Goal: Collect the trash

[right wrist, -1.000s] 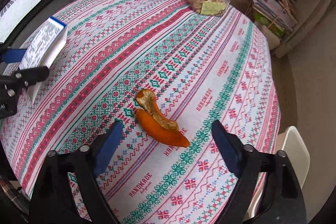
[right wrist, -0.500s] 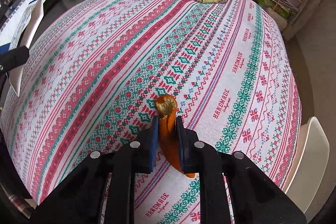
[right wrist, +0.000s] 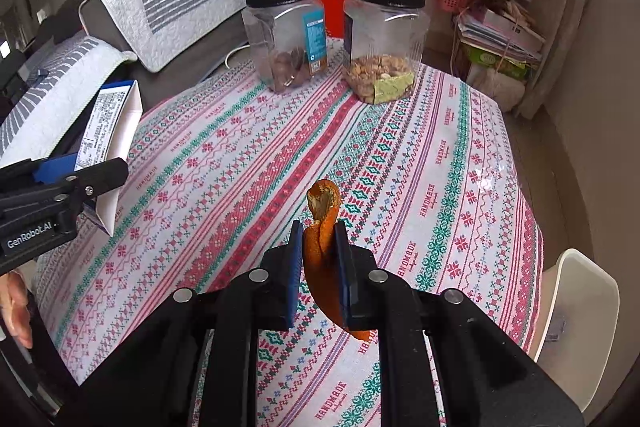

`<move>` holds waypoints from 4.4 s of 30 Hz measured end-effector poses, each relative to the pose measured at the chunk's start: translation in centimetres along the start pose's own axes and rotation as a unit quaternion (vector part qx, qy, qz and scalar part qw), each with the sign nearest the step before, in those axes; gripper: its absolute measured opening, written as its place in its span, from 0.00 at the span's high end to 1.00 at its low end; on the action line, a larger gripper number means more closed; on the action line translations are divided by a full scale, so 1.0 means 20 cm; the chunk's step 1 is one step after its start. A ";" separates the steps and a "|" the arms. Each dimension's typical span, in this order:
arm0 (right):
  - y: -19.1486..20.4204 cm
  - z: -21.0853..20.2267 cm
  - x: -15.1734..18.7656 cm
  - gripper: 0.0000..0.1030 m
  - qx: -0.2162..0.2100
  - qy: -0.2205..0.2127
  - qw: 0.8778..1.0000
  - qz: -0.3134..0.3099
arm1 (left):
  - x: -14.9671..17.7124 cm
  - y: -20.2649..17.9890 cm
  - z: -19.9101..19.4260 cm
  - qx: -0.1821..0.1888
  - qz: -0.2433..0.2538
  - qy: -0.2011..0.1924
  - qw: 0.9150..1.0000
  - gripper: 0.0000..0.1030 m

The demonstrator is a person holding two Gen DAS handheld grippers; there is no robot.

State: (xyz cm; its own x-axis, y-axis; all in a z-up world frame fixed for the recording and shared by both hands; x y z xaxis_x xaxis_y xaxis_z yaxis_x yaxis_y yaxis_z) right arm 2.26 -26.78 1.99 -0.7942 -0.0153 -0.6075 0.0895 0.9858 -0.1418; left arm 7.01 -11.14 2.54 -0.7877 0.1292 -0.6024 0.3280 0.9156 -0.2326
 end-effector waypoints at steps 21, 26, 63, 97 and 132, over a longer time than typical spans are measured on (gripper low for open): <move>-0.16 -0.17 -0.07 0.85 0.022 -0.059 0.997 0.040 | -0.06 -0.12 -0.10 -0.017 0.025 -0.078 0.996 0.46; -0.23 -0.20 -0.06 0.85 0.032 -0.064 0.996 0.049 | -0.08 -0.22 -0.13 -0.020 0.056 -0.101 0.993 0.46; -1.26 -0.49 0.22 0.85 0.149 -0.080 0.964 0.206 | 0.08 -0.99 -0.01 0.059 0.143 -0.073 0.985 0.46; -2.09 -1.11 0.63 0.07 0.317 -0.151 0.854 0.384 | 0.08 -2.09 -0.05 0.146 0.227 -0.048 0.962 0.12; -0.82 -0.64 0.28 0.07 0.221 -0.134 0.946 0.197 | 0.12 -0.65 -0.29 0.004 0.074 -0.117 0.990 0.07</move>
State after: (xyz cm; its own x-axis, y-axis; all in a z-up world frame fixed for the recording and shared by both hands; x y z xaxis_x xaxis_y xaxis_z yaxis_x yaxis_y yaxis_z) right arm -11.42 -40.95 10.86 -0.4710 0.2380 -0.8494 0.6358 0.7591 -0.1398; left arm -2.21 -20.59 8.56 -0.5889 0.1698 -0.7902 0.4361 0.8899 -0.1337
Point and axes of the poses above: each gripper's, at about its wrist camera, not at the fingertips, and z roughly the way its jaws point, y to its left, x to its underside, the point moved 10 cm from there along z, roughly the way its jaws point, and after that the axes turned 12 degrees about x, right-handed, at the moved point
